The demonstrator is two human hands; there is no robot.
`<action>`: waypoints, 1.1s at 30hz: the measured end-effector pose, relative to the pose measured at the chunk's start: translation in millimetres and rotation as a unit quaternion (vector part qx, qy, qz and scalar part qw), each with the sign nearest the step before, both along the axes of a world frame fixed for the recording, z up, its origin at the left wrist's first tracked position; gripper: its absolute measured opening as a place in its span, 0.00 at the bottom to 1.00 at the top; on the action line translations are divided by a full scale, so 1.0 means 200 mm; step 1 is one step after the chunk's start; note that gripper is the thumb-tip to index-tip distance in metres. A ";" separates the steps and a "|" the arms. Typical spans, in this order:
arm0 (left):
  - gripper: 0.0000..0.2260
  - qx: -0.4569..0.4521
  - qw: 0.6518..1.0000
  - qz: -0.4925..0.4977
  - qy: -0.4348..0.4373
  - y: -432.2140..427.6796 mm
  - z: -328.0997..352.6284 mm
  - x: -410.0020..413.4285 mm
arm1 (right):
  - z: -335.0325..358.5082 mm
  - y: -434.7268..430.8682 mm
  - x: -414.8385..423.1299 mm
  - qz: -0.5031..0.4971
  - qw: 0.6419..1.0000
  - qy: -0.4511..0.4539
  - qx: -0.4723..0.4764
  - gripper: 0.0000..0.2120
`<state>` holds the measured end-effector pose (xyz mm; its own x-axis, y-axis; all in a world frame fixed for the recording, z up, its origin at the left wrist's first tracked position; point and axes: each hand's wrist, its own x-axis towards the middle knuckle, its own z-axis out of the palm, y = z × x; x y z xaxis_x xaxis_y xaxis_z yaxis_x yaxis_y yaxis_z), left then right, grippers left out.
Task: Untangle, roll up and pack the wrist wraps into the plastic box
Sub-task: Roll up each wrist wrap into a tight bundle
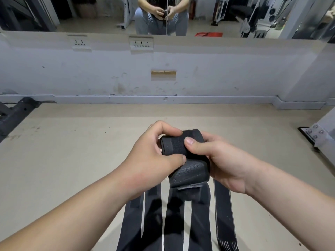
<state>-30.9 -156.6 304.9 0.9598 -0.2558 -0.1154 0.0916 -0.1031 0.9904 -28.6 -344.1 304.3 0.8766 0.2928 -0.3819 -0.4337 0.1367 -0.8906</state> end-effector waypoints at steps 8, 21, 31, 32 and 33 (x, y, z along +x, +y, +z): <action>0.21 0.072 0.996 -0.028 0.037 0.04 0.01 0.04 | -0.03 -0.05 0.01 -0.003 0.996 -0.033 -0.084 0.25; 0.19 0.163 0.978 0.044 -0.124 -0.01 -0.03 -0.01 | 0.01 -0.02 0.01 0.059 0.983 -0.030 -0.170 0.26; 0.33 0.054 0.993 -0.031 0.097 0.02 -0.04 0.03 | 0.02 -0.08 -0.01 0.018 0.994 -0.009 -0.111 0.22; 0.30 0.050 0.993 -0.048 0.099 0.01 -0.03 0.03 | 0.03 -0.07 0.00 0.013 0.995 -0.002 -0.103 0.24; 0.24 0.052 0.992 -0.062 0.094 0.00 -0.03 0.02 | 0.03 -0.07 0.00 0.008 0.995 0.003 -0.098 0.25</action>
<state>-26.2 -155.9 299.3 0.8812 -0.3471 -0.3210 0.2539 -0.2254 0.9406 -28.4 -358.7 309.8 0.8700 0.2265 -0.4380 -0.4395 -0.0466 -0.8970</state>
